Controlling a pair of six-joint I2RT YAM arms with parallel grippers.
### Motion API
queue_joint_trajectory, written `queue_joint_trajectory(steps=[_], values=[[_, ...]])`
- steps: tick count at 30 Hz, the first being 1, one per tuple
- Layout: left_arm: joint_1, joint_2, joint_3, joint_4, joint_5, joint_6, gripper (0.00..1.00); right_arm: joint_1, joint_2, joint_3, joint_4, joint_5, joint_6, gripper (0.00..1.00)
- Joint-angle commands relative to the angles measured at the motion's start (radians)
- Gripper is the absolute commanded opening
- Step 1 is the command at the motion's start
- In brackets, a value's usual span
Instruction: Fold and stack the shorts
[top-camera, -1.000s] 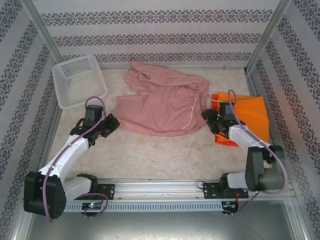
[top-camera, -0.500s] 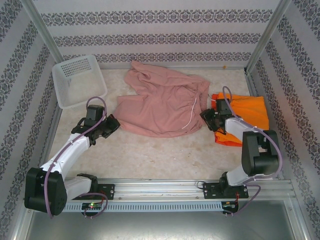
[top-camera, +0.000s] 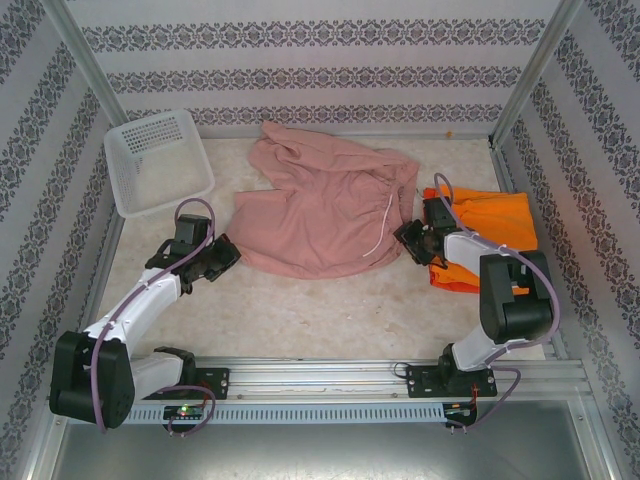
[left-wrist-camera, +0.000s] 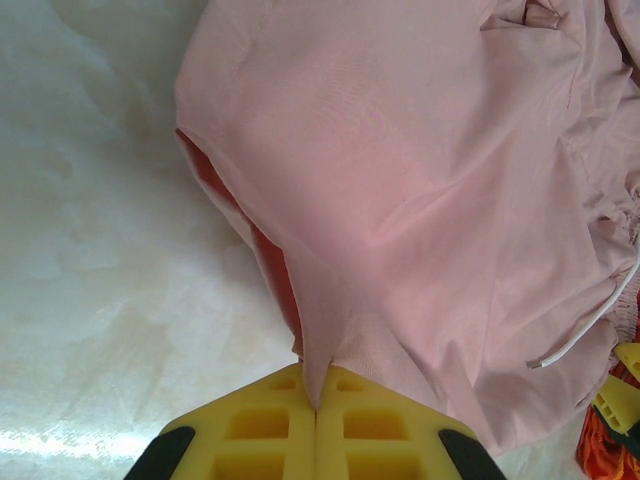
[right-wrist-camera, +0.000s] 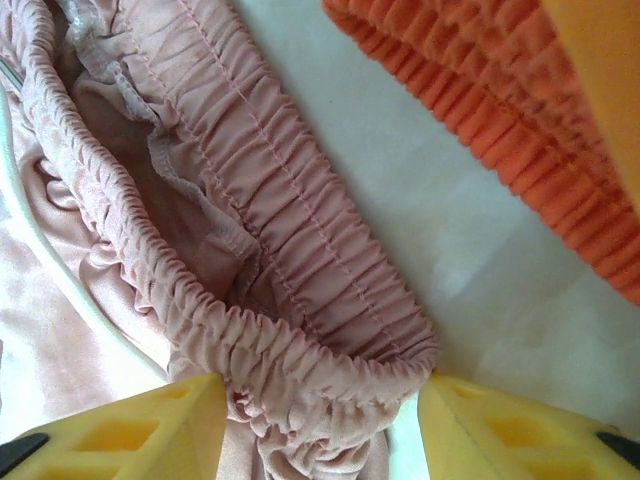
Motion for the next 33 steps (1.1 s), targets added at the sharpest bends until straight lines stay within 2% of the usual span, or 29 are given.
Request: queue_joint_trajectory(steps=[1,7,12,18,25,33], values=[[-0.012,0.005,-0.009,0.043,0.005,0.017,0.0,0.011,0.045,0.043,-0.029,0.023,-0.034,0.43],[-0.012,-0.001,-0.002,0.04,-0.01,0.027,0.0,0.003,0.083,0.087,-0.045,0.024,-0.056,0.2],[0.001,-0.031,0.066,0.003,-0.044,0.071,0.0,-0.014,0.033,0.137,-0.077,0.013,-0.061,0.01],[0.062,-0.027,0.294,-0.05,-0.041,0.148,0.0,-0.043,-0.097,0.296,-0.096,-0.037,-0.071,0.0],[0.14,0.138,0.791,-0.084,0.004,0.214,0.0,-0.043,-0.142,0.642,-0.097,-0.117,-0.076,0.0],[0.168,0.371,1.501,-0.227,0.01,0.294,0.0,-0.044,-0.159,0.971,-0.01,-0.142,-0.045,0.0]])
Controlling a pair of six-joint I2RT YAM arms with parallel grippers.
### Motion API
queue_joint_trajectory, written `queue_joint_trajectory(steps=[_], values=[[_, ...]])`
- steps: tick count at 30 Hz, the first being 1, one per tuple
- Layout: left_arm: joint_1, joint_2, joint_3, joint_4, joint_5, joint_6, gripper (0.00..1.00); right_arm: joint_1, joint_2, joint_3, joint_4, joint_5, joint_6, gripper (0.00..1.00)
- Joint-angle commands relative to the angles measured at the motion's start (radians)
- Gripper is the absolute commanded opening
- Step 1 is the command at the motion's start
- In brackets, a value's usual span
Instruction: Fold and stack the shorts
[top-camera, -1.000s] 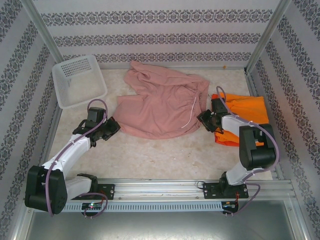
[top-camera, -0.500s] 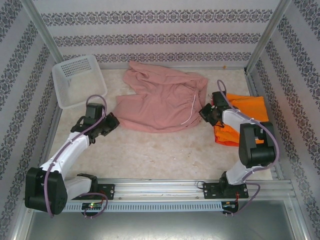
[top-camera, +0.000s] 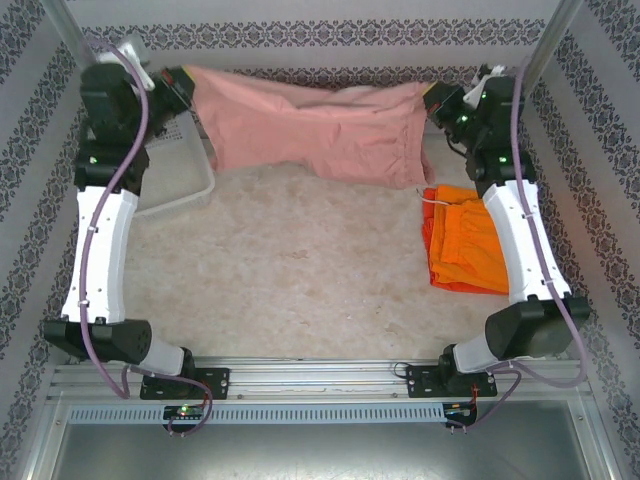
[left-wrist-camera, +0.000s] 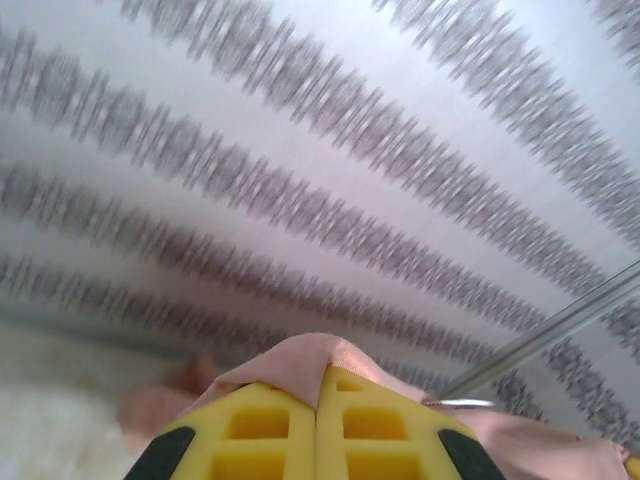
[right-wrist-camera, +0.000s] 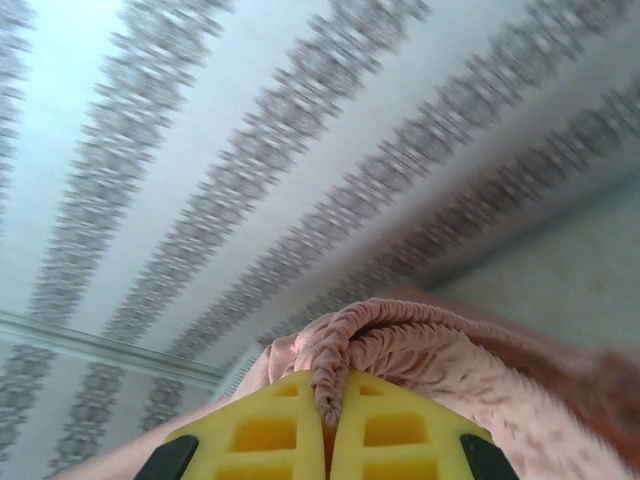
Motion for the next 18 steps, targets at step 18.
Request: queue_joint_trajectory(steps=[18], values=[[0.056,0.099,0.382,-0.113,0.023,0.055,0.0,-0.003,-0.189,-0.03,0.093,-0.011,0.084,0.0]])
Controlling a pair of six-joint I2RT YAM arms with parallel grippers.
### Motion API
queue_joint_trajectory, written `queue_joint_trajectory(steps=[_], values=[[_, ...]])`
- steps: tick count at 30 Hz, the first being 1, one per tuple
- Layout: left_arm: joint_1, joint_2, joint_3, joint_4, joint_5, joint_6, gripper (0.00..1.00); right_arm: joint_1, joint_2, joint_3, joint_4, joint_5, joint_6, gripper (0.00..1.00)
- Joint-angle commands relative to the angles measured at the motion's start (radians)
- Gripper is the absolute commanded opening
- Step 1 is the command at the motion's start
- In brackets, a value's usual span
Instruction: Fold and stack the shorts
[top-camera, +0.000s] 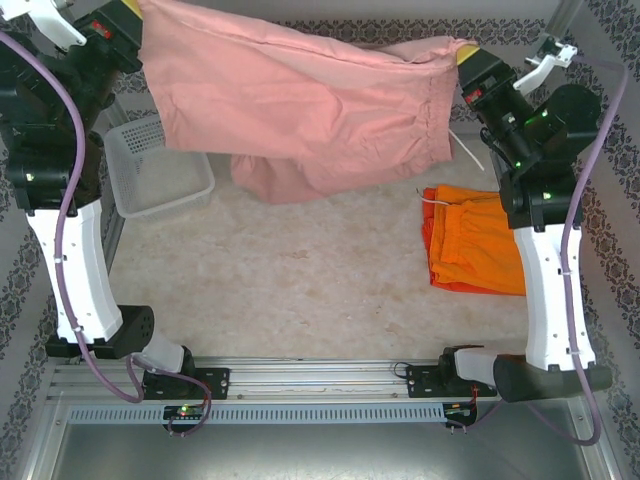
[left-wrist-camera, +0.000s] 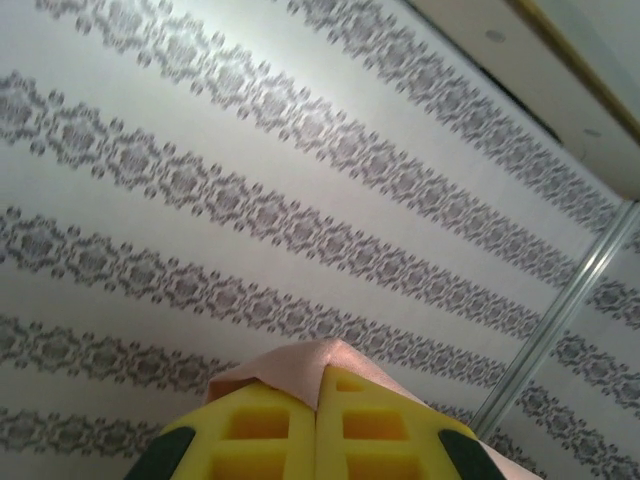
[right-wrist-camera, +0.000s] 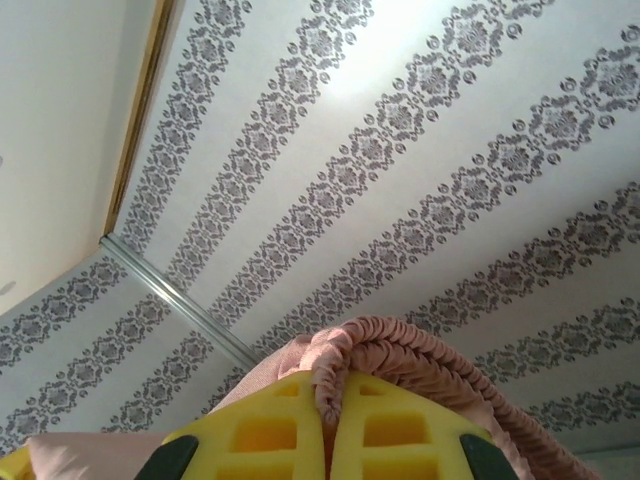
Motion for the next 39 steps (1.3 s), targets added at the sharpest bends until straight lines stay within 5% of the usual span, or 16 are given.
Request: queue_joint_trajectory(steps=[1,7,15,20,24,29,33,39], values=[[0.022,0.054,-0.078,-0.007,0.021,0.001,0.0,-0.003,0.059,-0.055,-0.006,0.026,0.032,0.0],[0.044,0.219,-0.037,-0.005,0.042,-0.027,0.0,0.008,0.265,0.008,-0.035,-0.032,0.094,0.0],[0.063,0.523,0.371,-0.001,0.112,-0.079,0.0,0.036,0.61,0.405,-0.036,-0.136,0.148,0.0],[0.071,0.452,0.403,0.103,0.099,-0.07,0.0,0.026,0.659,0.559,-0.011,-0.172,0.116,0.0],[0.069,0.327,0.338,0.126,0.139,-0.016,0.0,-0.005,0.581,0.472,0.063,-0.184,0.064,0.0],[0.044,0.051,-0.12,0.315,0.257,0.01,0.0,-0.058,0.465,0.194,0.182,-0.184,0.024,0.0],[0.019,-0.251,-0.775,0.622,0.216,0.012,0.0,-0.087,0.397,-0.043,0.281,-0.207,0.012,0.0],[-0.032,-0.582,-1.468,0.813,0.14,-0.046,0.0,-0.077,0.28,-0.382,0.287,-0.294,-0.073,0.0]])
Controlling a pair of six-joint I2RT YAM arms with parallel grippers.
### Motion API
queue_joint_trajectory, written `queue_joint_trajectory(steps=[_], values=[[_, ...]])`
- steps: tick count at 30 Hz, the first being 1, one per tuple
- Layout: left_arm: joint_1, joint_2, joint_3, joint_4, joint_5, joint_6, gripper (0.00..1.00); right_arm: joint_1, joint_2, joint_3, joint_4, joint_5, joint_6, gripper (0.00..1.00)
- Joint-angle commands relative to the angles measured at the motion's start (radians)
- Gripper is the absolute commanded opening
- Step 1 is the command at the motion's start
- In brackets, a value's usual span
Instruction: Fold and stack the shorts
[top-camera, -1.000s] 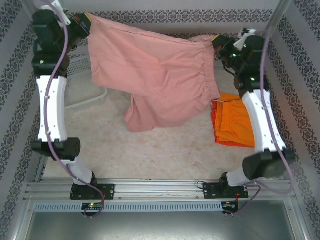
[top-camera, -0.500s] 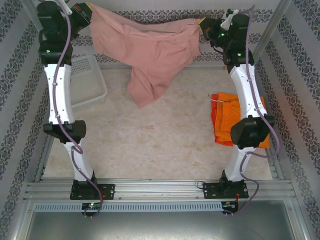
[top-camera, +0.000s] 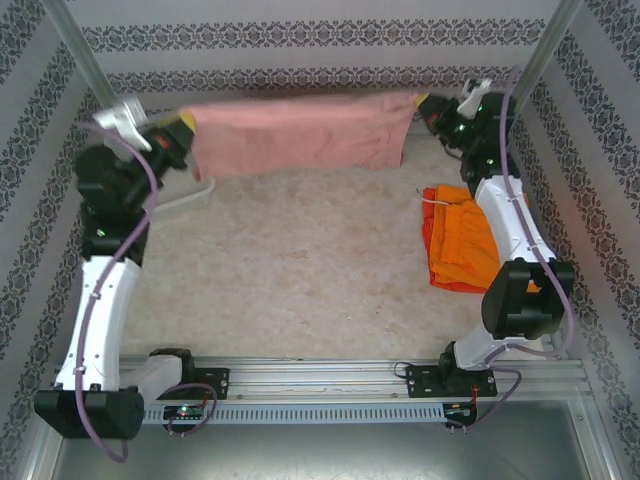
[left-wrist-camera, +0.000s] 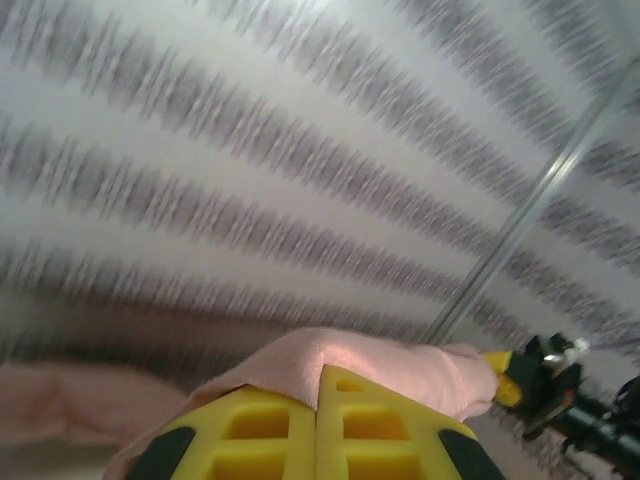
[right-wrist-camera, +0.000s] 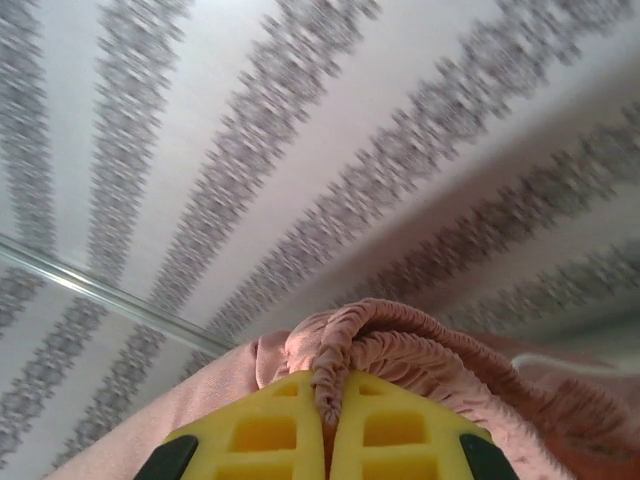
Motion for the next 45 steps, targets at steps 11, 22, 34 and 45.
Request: queue_joint_trajectory(steps=[11,22,34,45], values=[[-0.168,-0.434,-0.664,-0.125,-0.281,-0.13,0.0,0.12,-0.47,-0.738,-0.081,0.068,-0.157,0.0],[-0.169,-0.508,-0.674,-0.244,-0.403,-0.154,0.0,0.153,-0.599,-0.959,-0.183,0.256,-0.132,0.0],[-0.169,-0.204,-0.263,-0.218,-0.334,0.057,0.0,0.056,-0.582,-0.662,-0.265,0.24,-0.133,0.0],[-0.171,-0.149,-0.046,-0.318,-0.281,0.152,0.0,0.022,-0.608,-0.582,-0.346,0.21,-0.152,0.0]])
